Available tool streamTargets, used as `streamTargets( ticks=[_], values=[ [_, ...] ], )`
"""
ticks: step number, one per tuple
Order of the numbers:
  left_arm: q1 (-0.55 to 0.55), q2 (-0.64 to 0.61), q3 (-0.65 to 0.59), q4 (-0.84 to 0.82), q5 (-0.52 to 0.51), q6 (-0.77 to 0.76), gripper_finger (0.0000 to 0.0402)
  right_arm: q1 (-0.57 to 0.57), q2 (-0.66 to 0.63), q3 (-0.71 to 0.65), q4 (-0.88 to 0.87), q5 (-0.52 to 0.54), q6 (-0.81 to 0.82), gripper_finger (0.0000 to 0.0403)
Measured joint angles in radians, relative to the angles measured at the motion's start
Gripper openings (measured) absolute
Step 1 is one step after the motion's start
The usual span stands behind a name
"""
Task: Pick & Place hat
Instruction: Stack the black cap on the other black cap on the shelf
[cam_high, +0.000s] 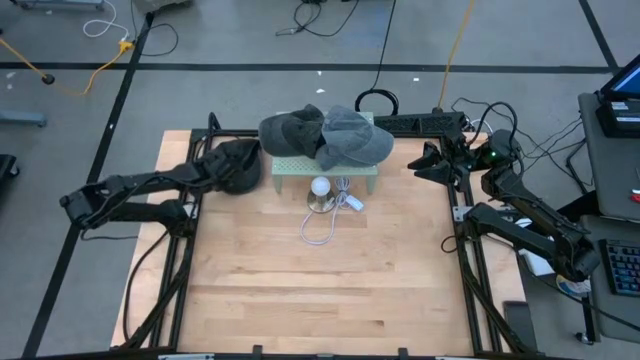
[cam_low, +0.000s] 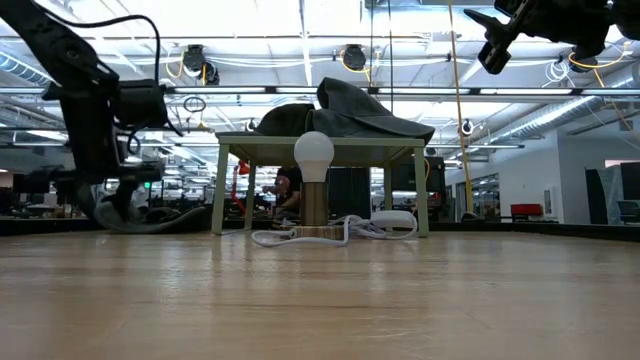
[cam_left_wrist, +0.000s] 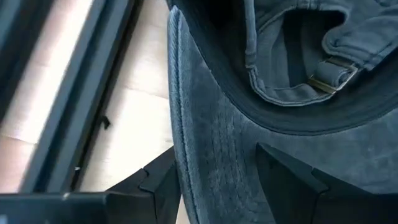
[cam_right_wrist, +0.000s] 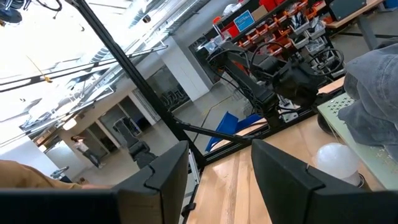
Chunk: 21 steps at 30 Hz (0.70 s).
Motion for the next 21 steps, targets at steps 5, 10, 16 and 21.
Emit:
streamTargets(
  ticks=[5, 10, 16, 21],
  values=[
    [0.021, -0.001, -0.039, 0.059, 0.01, -0.016, 0.0186, 0.0, 0.0, 0.0, 0.0, 0.0, 0.008, 0.0169],
    [0.023, -0.002, -0.041, 0.06, 0.002, -0.028, 0.0103, 0.0, 0.0, 0.0, 0.0, 0.0, 0.025, 0.0169],
    [0.023, -0.015, -0.039, 0.084, -0.013, -0.092, 0.0013, 0.0, 0.0, 0.0, 0.0, 0.0, 0.027, 0.0169],
    [0.023, -0.082, -0.043, 0.095, -0.041, -0.139, 0.0012, 0.0, 0.0, 0.0, -0.001, 0.0, 0.028, 0.0169]
  ],
)
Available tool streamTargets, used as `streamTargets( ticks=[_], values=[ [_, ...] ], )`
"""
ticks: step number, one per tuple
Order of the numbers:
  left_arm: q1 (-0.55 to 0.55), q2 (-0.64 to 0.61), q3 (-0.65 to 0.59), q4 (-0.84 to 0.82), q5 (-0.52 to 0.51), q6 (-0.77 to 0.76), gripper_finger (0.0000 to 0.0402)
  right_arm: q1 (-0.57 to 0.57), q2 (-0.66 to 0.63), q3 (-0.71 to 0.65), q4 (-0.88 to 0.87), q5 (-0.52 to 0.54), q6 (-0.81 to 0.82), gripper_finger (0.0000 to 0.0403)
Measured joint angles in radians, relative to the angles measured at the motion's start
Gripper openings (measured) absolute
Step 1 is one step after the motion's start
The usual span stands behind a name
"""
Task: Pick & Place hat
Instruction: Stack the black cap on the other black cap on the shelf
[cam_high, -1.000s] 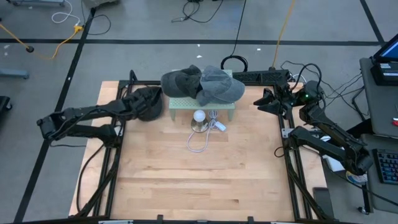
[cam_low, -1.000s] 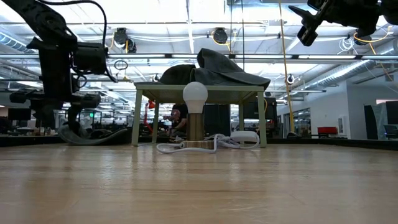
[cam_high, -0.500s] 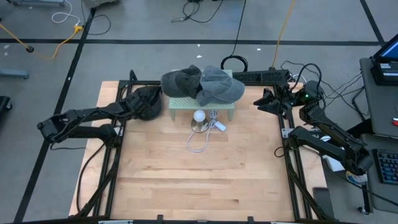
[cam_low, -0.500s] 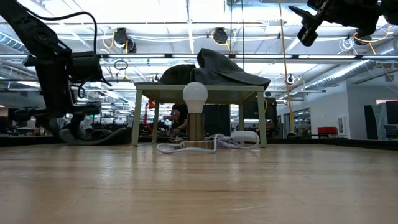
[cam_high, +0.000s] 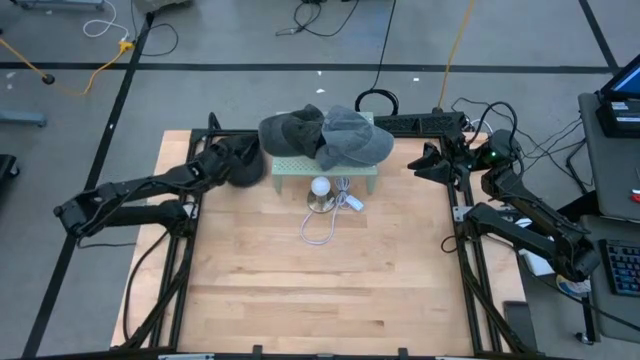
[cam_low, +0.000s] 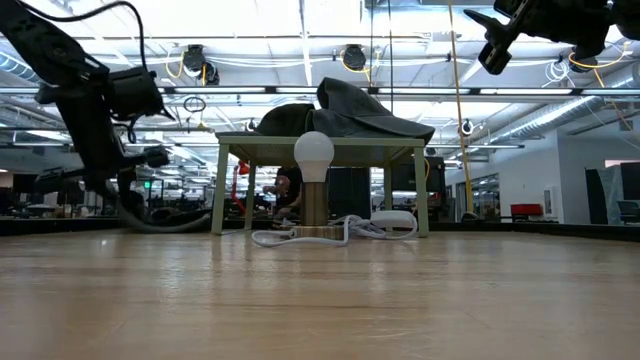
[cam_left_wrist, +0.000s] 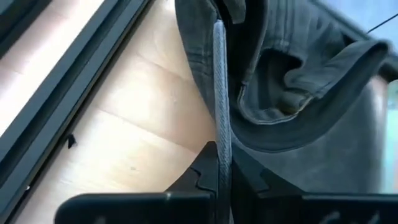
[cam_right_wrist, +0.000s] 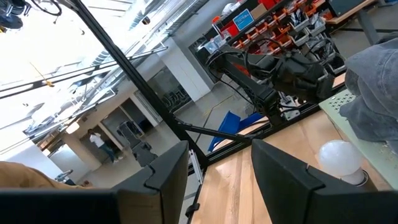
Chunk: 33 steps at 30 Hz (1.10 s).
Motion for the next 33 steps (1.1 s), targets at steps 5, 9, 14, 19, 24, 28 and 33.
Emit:
streamTargets(
  ticks=[5, 9, 14, 19, 24, 28, 33],
  values=[
    [0.0, -0.098, 0.0, 0.029, -0.024, 0.013, 0.0009, 0.0, 0.0, 0.0, -0.015, 0.0, 0.001, 0.0169],
    [0.0, -0.162, 0.027, 0.001, -0.059, 0.009, 0.0009, 0.0, 0.0, 0.0, -0.043, 0.0, 0.0, 0.0169],
    [-0.002, -0.224, 0.069, 0.013, -0.139, 0.039, 0.0009, 0.0, 0.0, 0.0, -0.061, 0.002, 0.0, 0.0169],
    [-0.002, -0.26, 0.128, 0.026, -0.213, 0.111, 0.0009, 0.0, 0.0, 0.0, -0.073, 0.004, -0.001, 0.0169],
    [-0.002, -0.273, 0.211, 0.05, -0.275, 0.175, 0.0009, 0.0, 0.001, 0.0, -0.075, 0.016, -0.003, 0.0169],
    [-0.012, -0.273, 0.285, 0.125, -0.321, 0.297, 0.0009, 0.0, 0.001, 0.0, -0.076, 0.074, 0.002, 0.0169],
    [-0.04, -0.272, 0.361, 0.285, -0.322, 0.481, 0.0009, 0.0, 0.001, 0.0, -0.075, 0.215, 0.123, 0.0169]
  ],
)
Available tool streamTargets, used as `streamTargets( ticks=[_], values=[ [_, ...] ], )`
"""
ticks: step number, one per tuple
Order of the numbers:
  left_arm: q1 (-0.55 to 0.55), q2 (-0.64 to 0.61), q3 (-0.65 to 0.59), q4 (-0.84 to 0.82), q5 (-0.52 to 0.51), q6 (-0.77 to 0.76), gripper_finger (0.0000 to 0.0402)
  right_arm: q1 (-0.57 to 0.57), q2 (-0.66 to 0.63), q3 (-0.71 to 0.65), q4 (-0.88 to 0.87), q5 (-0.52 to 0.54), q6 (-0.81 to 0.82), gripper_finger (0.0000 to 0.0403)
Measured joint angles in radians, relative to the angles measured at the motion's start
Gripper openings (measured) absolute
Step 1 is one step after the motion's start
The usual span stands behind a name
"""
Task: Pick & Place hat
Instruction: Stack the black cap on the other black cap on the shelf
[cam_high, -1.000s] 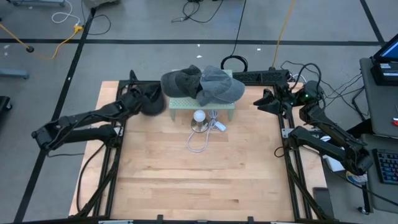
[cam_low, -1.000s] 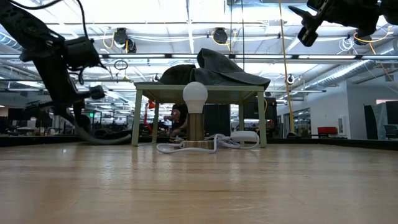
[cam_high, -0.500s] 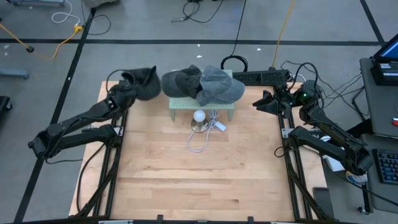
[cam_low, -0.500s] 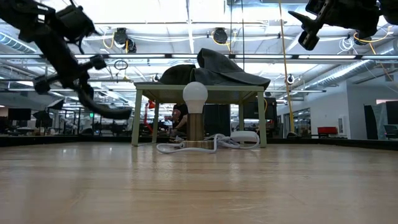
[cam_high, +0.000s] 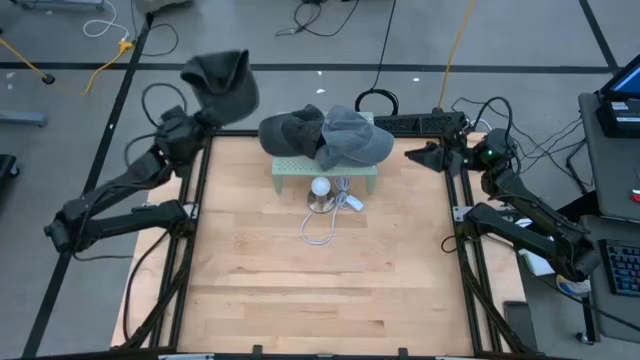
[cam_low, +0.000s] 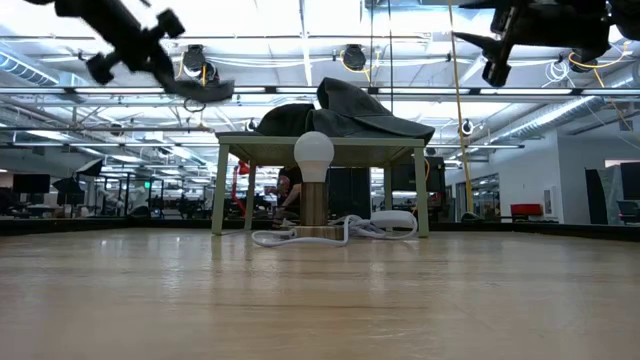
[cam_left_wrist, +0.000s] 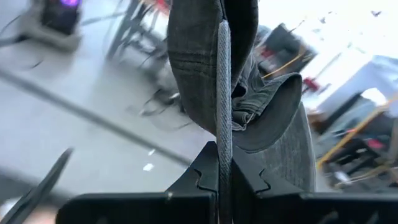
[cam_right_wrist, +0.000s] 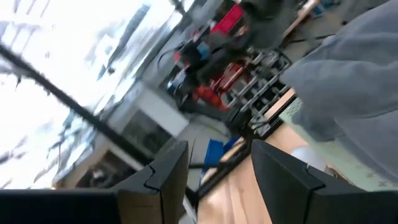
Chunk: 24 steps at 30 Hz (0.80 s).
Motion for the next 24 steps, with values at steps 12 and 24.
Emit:
streamTargets(
  ticks=[12, 24],
  values=[
    [-0.149, 0.001, 0.148, 0.112, -0.044, 0.191, 0.0009, 0.12, 0.0, 0.0, 0.017, 0.314, 0.123, 0.0169],
    [-0.494, 0.092, 0.15, 0.387, -0.367, 0.379, 0.0009, 0.398, 0.045, 0.0, 0.179, 0.728, 0.04, 0.0169]
  ],
)
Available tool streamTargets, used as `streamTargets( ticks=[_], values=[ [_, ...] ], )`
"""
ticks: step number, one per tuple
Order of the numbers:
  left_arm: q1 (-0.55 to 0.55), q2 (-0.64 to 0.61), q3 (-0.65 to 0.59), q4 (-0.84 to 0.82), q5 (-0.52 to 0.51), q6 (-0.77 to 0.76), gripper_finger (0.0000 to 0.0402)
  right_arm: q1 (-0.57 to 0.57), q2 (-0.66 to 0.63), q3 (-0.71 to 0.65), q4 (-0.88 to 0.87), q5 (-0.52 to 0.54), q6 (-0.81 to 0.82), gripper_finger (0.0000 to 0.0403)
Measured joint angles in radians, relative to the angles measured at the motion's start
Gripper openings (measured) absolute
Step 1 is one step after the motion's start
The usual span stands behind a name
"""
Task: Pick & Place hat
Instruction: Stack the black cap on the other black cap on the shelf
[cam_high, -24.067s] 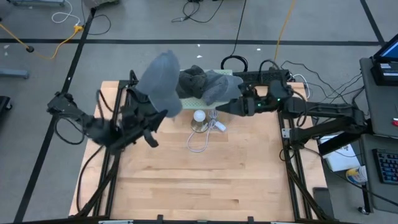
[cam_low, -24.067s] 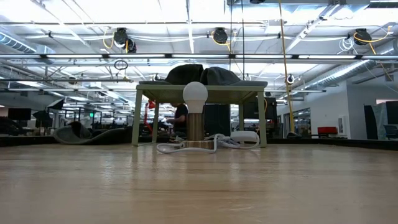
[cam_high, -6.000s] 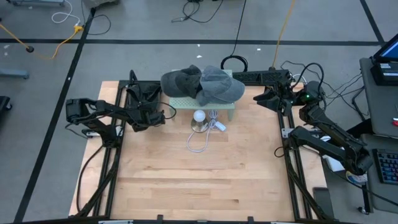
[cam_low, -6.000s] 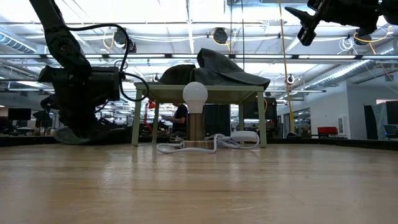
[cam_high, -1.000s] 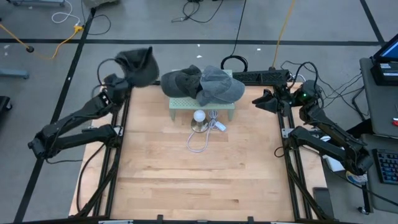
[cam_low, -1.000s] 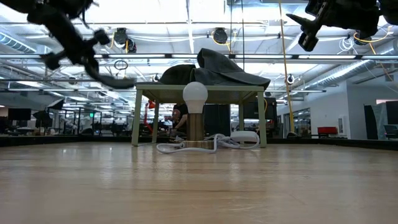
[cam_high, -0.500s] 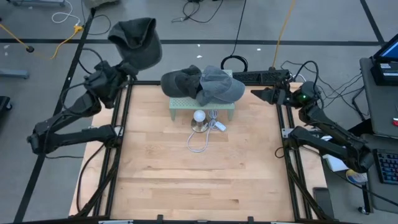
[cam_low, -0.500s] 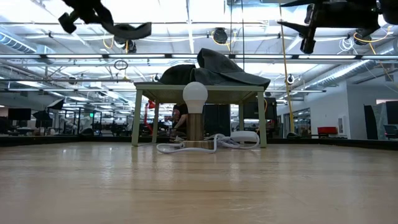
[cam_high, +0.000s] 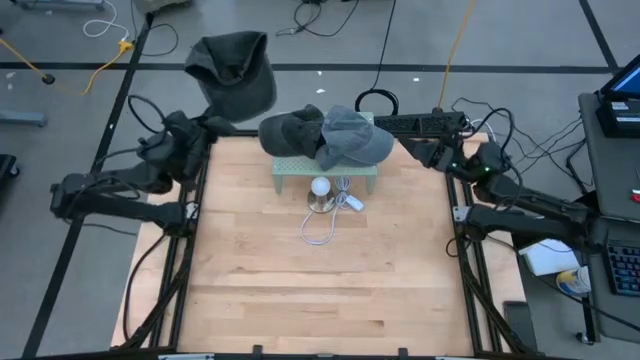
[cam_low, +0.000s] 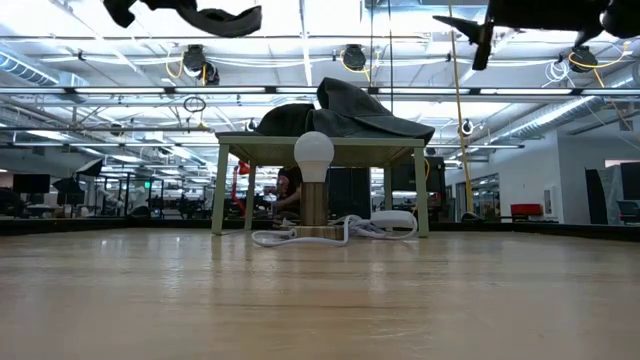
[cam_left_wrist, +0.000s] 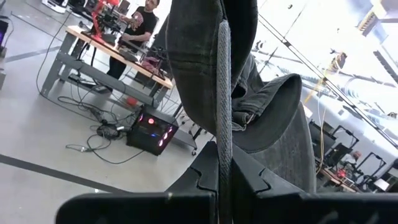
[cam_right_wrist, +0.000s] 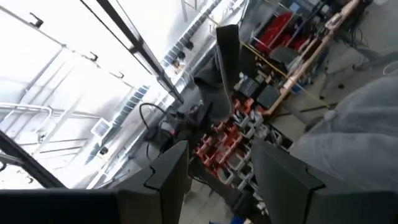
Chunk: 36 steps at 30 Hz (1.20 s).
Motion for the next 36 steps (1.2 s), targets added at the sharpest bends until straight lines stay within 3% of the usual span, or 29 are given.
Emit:
streamTargets(
  ticks=[8, 14, 18, 23, 29, 36],
  values=[
    [-0.188, 0.205, 0.0, 0.405, -0.15, 0.212, 0.0009, 0.173, 0.11, 0.0, 0.158, 0.136, -0.067, 0.0169],
    [-0.282, 0.344, 0.012, 0.648, -0.159, 0.309, 0.0009, 0.261, 0.195, 0.0, 0.256, 0.242, -0.157, 0.0169],
    [-0.329, 0.427, 0.095, 0.641, -0.159, 0.331, 0.0009, 0.313, 0.245, 0.0, 0.316, 0.33, -0.263, 0.0169],
    [-0.374, 0.553, 0.26, 0.619, -0.157, 0.494, 0.0009, 0.365, 0.302, 0.0, 0.423, 0.37, -0.363, 0.0169],
    [-0.387, 0.67, 0.466, 0.423, -0.14, 0.551, 0.0009, 0.425, 0.339, 0.0, 0.576, 0.378, -0.502, 0.0169],
    [-0.387, 0.791, 0.654, 0.281, -0.054, 0.56, 0.0009, 0.49, 0.338, 0.001, 0.599, 0.5, -0.626, 0.0169]
  ],
)
